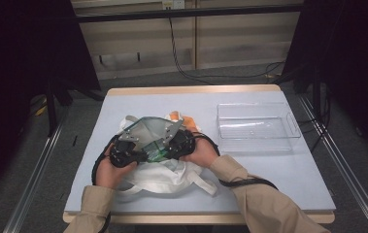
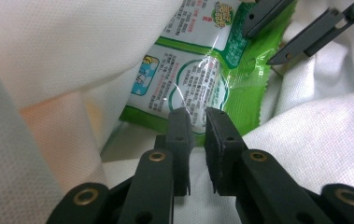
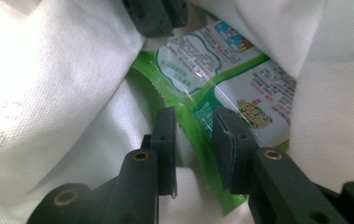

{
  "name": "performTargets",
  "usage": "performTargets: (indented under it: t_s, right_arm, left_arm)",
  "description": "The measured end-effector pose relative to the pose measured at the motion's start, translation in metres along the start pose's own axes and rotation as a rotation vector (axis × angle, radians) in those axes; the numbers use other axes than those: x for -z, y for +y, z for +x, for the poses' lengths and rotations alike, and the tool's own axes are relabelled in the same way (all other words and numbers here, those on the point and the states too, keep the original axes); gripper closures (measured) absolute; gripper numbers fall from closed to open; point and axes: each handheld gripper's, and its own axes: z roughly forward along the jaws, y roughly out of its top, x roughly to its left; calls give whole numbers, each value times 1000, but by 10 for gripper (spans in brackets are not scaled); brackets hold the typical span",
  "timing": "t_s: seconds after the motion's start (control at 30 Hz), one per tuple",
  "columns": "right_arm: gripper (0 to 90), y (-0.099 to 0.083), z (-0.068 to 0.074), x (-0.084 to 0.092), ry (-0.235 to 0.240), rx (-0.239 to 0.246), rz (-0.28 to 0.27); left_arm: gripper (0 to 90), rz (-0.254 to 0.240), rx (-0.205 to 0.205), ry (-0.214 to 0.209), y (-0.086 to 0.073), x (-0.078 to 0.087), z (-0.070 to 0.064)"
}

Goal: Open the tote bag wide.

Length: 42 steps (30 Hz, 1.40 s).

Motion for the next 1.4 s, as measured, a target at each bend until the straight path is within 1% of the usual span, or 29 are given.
performTargets:
  t_s: [0.03, 0.07, 0.1, 0.13, 0.17, 0.23, 0.27, 0.3, 0.37, 0.43, 0.5, 0.57, 0.67, 0.7, 0.73, 0.8, 0.83, 0.87, 0.93, 0.97, 1.0, 1.03, 1.07, 1.1, 1.23, 1.27, 1.3, 1.33, 1.4]
  right_arm:
    - [784, 0, 0, 0, -13, -12, -6]
    - [872, 0, 0, -1, -5, -6, 1]
    - [900, 0, 0, -1, -11, -6, 7]
    - [900, 0, 0, -1, -11, -24, 5]
    - [900, 1, 0, -1, -7, -13, 17]
    - [900, 2, -1, 0, -7, -39, 13]
    - [900, 3, -1, 1, -3, -43, 17]
    - [900, 3, -2, 2, -14, -53, 14]
    - [900, 4, -2, 4, -15, -65, 11]
    - [900, 3, -3, 5, -18, -85, 4]
    - [900, 3, -4, 8, -28, -104, -15]
    - [900, 3, -4, 10, -31, -106, -19]
    - [900, 3, -6, 15, -33, -126, -31]
    - [900, 3, -6, 16, -37, -129, -40]
    - [900, 3, -7, 19, -41, -136, -50]
    - [900, 3, -9, 24, -59, -151, -62]
    - [900, 3, -11, 26, -55, -159, -83]
    - [900, 4, -12, 29, -52, -171, -99]
    - [900, 6, -12, 33, -56, -167, -102]
    - [900, 8, -12, 35, -52, -164, -111]
    - [900, 9, -12, 36, -40, -161, -106]
    - [900, 11, -10, 37, -42, -167, -107]
    - [900, 12, -10, 38, -34, -162, -120]
    - [900, 14, -9, 39, -21, -171, -125]
    - [900, 19, -6, 47, -9, -199, -153]
    - [900, 20, -6, 50, -5, -196, -158]
    - [900, 22, -5, 52, -4, -207, -163]
    - [900, 23, -5, 54, -3, -205, -169]
    - [900, 26, -3, 59, 3, -201, -179]
  left_arm:
    - [802, -2, 3, -1, 0, 0, 0]
    - [800, -3, 5, 1, 0, 0, 0]
    - [792, -11, 8, 2, 0, 0, 0]
    - [778, -7, 11, 3, 0, 1, 0]
    - [768, -1, 11, 2, 0, 1, 0]
    - [765, -10, 10, 0, -1, 2, 1]
    - [764, -13, 13, 4, -1, 2, 1]
    - [761, -15, 11, 6, -1, 3, 1]
    - [761, -22, 13, 5, -1, 4, 2]
    - [758, -25, 18, 5, -1, 5, 2]
    - [757, -28, 19, 11, -1, 7, 3]
    - [752, -33, 24, 12, -1, 7, 3]
    - [753, -38, 29, 14, -2, 8, 3]
    - [754, -31, 23, 19, -2, 8, 3]
    - [767, -18, 16, 14, -2, 8, 3]
    - [782, -12, 16, 13, -2, 8, 3]
    - [791, -1, 12, 14, -2, 8, 2]
    - [792, -5, 9, 12, -3, 7, 3]
    - [792, -11, 11, 11, -2, 6, 2]
    - [792, -10, 12, 12, -2, 7, 1]
    - [791, -11, 11, 13, -1, 8, 1]
    - [791, -29, 12, 13, -1, 7, 1]
    - [791, -30, 12, 8, -1, 7, 1]
    - [792, -26, 12, 8, -1, 7, 0]
    - [796, -31, 14, 7, -1, 7, 0]
    - [797, -32, 13, 5, -1, 7, 0]
    - [802, -35, 15, 3, -1, 8, 0]
    - [803, -29, 11, 2, 0, 8, 0]
    - [809, -39, 14, -2, 1, 9, -1]
